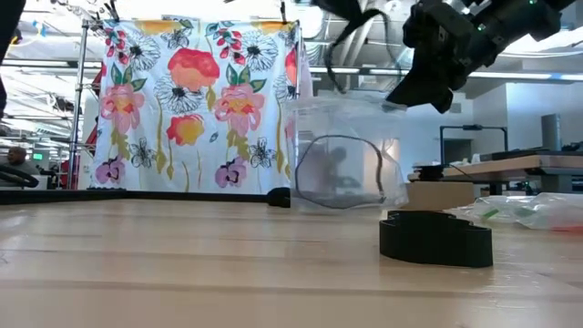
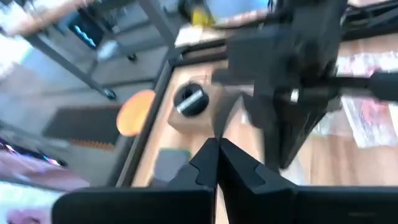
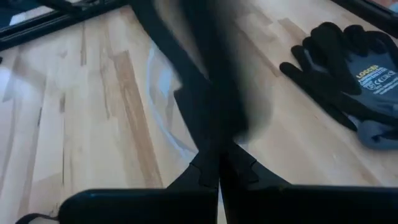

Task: Sort rubber bands
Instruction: Put the black rubber band into the transparent zip bag

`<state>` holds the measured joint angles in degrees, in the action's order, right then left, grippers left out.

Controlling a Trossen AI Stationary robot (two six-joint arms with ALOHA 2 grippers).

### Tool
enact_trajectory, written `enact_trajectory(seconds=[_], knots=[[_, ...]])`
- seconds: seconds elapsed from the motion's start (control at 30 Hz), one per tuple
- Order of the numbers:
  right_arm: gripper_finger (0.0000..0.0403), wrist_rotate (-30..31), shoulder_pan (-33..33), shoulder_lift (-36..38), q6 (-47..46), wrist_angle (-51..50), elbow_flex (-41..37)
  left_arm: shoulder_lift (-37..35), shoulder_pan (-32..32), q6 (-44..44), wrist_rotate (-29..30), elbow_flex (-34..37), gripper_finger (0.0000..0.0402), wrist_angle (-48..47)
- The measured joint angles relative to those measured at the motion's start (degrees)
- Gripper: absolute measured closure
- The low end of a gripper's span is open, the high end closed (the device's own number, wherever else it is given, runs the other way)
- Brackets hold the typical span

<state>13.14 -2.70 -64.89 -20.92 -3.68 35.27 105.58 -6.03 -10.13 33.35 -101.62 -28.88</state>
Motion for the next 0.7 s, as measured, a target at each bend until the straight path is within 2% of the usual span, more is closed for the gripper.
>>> enact_trajectory(seconds=[0.13,0.43,0.7], knots=[[0.0403,0.0,0.6,0.0,0.3,0.0,0.0,0.2,0.9,3.6,-3.2,0.0,0.04,-3.1],[0.0403,0.1,1.3,0.0,0.4,-0.1,0.0,0.5,0.9,6.7,-3.6,4.0,0.04,-4.9],[0.0403,0.4,1.3,0.0,0.4,0.0,0.0,0.5,0.8,7.5,-5.2,8.0,0.04,0.0]])
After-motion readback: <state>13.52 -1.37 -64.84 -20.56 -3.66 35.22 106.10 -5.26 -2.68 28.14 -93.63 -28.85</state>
